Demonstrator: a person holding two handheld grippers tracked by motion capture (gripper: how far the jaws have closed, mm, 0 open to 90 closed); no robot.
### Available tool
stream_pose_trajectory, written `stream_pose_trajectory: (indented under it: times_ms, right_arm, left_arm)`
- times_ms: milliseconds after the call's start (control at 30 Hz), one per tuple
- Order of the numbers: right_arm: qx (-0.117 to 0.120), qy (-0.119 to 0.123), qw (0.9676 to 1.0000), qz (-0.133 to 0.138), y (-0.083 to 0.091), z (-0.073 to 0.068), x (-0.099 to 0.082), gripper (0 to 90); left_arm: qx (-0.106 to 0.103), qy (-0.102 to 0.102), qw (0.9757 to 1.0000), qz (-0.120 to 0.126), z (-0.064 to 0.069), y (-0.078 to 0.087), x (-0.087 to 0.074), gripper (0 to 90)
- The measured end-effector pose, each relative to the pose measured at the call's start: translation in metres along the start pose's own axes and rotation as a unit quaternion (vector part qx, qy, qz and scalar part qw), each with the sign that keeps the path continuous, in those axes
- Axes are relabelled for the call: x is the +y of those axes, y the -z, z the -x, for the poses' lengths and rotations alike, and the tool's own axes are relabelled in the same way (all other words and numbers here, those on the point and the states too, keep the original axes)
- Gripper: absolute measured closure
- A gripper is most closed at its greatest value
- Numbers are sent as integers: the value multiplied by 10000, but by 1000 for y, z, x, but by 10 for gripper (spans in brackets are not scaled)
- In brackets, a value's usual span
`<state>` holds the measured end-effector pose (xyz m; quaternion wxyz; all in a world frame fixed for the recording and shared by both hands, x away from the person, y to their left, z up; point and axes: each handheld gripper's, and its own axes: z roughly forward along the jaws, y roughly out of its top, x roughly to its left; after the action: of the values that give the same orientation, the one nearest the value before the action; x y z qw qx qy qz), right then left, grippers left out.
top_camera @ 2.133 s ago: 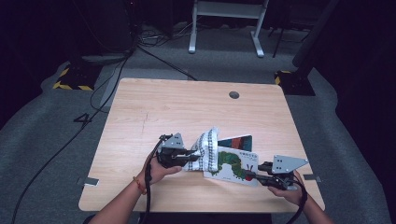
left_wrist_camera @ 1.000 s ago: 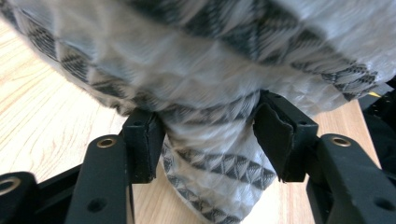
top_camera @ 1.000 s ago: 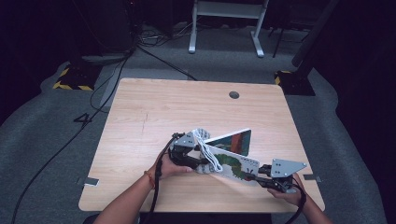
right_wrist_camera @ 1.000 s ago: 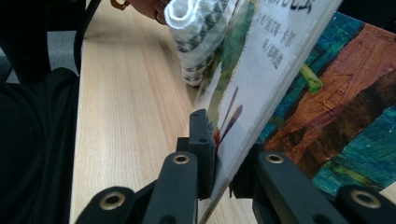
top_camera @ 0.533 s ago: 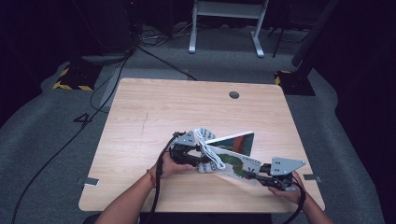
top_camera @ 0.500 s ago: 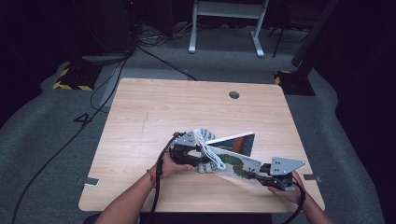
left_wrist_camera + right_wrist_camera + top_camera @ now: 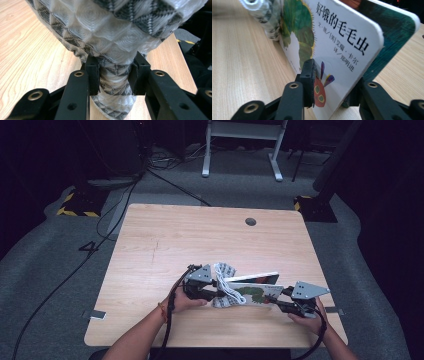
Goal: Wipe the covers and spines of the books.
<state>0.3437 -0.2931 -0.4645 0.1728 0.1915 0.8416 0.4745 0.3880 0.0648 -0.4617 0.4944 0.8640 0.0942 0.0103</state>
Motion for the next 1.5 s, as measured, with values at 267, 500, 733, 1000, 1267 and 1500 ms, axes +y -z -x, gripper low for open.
stream_pose_trajectory:
  times_ms: [267, 500, 733, 1000, 1267, 1500]
  right_arm:
    - [-246, -311, 9988, 295, 14, 19, 0, 491]
    - [12, -481, 9988, 33, -7, 32, 6, 353]
    - [468, -313, 9984, 29, -18, 29, 13, 476]
    - [925, -75, 9956, 99, -11, 21, 12, 677]
    - [1018, 248, 9945, 85, -18, 7, 22, 743]
    - [1002, 503, 9935, 184, -13, -9, 30, 792]
  left_arm:
    - [-14, -64, 10000, 13, -1, 5, -1, 690]
    - [-59, -173, 9998, -6, 0, 7, 0, 691]
    - [20, -103, 9999, -44, -2, 7, -2, 684]
    - [25, 94, 9999, 41, -10, 14, -6, 658]
    - [78, 183, 9997, 113, -12, 20, -6, 628]
    - [118, 137, 9996, 194, -12, 26, -3, 595]
